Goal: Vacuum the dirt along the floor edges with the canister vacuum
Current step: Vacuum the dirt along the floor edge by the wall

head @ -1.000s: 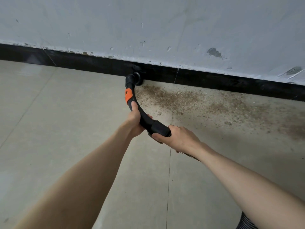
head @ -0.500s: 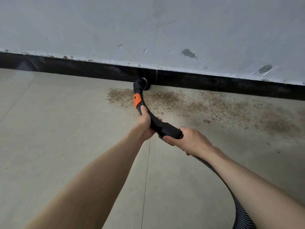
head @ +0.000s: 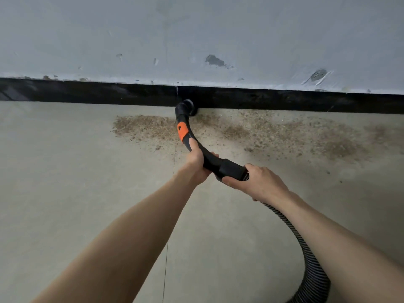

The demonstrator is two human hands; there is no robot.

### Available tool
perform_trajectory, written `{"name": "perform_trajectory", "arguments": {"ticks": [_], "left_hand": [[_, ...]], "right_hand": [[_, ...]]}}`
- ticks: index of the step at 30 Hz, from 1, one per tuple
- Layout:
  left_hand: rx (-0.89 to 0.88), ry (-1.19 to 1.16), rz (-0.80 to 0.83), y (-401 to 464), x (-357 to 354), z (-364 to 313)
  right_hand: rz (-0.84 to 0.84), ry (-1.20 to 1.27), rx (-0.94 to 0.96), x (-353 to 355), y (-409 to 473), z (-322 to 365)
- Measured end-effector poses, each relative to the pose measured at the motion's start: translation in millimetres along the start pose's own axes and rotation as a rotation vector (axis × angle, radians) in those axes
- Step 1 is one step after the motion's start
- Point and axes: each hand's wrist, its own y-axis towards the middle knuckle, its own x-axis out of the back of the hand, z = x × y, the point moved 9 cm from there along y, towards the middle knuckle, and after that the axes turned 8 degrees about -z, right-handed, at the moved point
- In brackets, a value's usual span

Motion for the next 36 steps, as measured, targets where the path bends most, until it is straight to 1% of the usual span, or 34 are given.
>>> {"name": "perform_trajectory", "arguments": {"ticks": [9,13,17,22,27,33,36], "left_hand": [[0.082,0.091,0.074,-12,-37,34],[0.109,0.099,0.103,-15,-40,35],[0.122,0.059,0.087,-16,-25,27],[0.082,0.030,0.033,-14,12,-11],[0.049,0.010,0.000,-13,66,-61],[-0.051,-0.090,-0.162,-7,156,-123],[-0.065,-0.100,-0.234,-6,199,-143]], "right_hand": [[-0.049,-0.032,-0.109,11,-19,-45],[-0.078,-0.061,-0.101,14,-25,-40],[-0.078,-0.066,-0.077,13,-27,-19],[-0.070,-0.049,0.012,10,-23,31],[-0.053,-0.044,0.129,0,-14,104],[-0.015,-0.052,0.282,-27,-6,206],[0.014,-0.051,0.343,-41,-7,248]]}}
